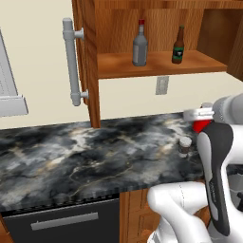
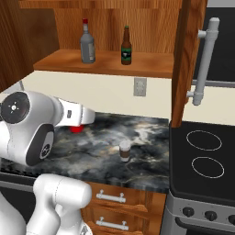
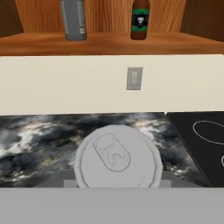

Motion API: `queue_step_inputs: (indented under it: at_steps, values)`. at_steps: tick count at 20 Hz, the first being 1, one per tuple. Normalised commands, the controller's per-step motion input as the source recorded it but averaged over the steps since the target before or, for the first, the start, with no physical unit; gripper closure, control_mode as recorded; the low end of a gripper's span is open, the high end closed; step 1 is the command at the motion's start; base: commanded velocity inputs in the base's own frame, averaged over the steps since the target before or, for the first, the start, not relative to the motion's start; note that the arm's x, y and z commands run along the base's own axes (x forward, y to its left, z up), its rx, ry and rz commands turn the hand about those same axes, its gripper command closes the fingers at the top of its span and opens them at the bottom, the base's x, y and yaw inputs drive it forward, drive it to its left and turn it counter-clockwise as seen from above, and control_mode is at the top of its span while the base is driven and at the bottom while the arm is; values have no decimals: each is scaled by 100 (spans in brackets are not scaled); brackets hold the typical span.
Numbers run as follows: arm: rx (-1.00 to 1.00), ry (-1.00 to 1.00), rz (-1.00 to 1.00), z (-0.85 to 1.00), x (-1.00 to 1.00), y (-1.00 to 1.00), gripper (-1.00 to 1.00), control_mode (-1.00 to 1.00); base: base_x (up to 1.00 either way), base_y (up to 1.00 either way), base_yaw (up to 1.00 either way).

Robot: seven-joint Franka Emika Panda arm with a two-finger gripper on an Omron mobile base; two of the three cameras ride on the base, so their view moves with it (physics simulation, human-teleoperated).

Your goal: Sort all alcoholic drinks to one cabinet, and non-alcoholic drinks to the other.

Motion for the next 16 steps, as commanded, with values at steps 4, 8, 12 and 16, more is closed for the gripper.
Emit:
queue_step_inputs:
  at_steps: [4, 8, 12, 16]
  values:
    - [0, 0, 0, 0, -18, 0, 100, -100, 0, 0, 0]
    - [0, 0, 0, 0, 0, 0, 100, 100, -8, 0, 1]
    - [0, 0, 0, 0, 0, 0, 100, 100, 0, 0, 0]
    - [0, 0, 0, 0, 0, 0, 100, 100, -9, 0, 0]
